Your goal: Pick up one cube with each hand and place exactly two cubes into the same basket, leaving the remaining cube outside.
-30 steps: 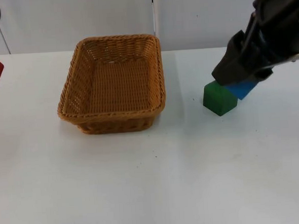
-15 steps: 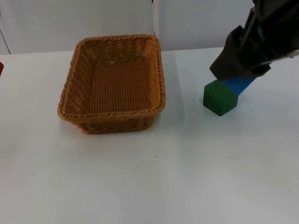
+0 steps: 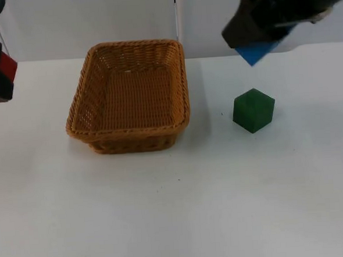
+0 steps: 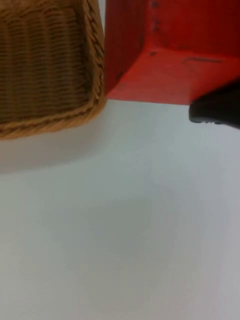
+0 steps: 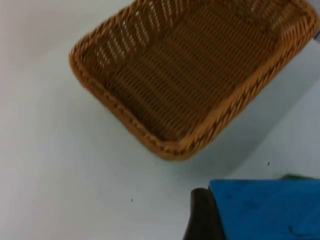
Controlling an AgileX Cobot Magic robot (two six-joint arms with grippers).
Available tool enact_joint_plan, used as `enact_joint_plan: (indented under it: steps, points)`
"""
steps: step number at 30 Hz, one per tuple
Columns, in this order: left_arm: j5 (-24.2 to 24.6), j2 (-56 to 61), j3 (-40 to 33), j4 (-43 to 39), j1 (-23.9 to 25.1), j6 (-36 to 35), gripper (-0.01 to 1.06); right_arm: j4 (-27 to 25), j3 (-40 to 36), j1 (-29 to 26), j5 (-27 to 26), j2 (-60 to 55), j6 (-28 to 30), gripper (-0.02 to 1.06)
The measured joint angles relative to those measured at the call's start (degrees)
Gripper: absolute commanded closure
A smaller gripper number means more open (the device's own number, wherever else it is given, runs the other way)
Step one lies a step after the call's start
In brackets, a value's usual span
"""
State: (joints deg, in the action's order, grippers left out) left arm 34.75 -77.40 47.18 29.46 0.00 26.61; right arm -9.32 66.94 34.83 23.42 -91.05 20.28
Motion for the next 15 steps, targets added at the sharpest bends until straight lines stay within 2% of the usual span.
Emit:
enact_joint_plan:
  steps: [4, 8, 9, 14, 15]
  points:
    - [-0.9, -1.1, 0.0, 4.8, 0.0, 4.0, 1.05, 0.0, 5.9, 0.0, 3.2, -5.2, -0.2, 1.05]
    - [-2.5, -2.4, 0.0, 11.0, 0.0, 10.2, 1.05, 0.0, 15.6, 0.0, 7.0, -12.6, -1.3, 1.05]
    - [-2.5, -2.4, 0.0, 11.0, 0.0, 10.2, 1.05, 0.0, 15.6, 0.0, 7.0, -12.6, -1.3, 1.05]
    - [-4.6, -5.5, 0.0, 17.2, 0.0, 17.2, 1.05, 0.0, 29.5, 0.0, 11.6, -22.7, -1.4, 1.05]
    - [-4.6, -5.5, 0.0, 17.2, 0.0, 17.2, 1.05, 0.0, 29.5, 0.0, 11.6, -22.7, -1.4, 1.05]
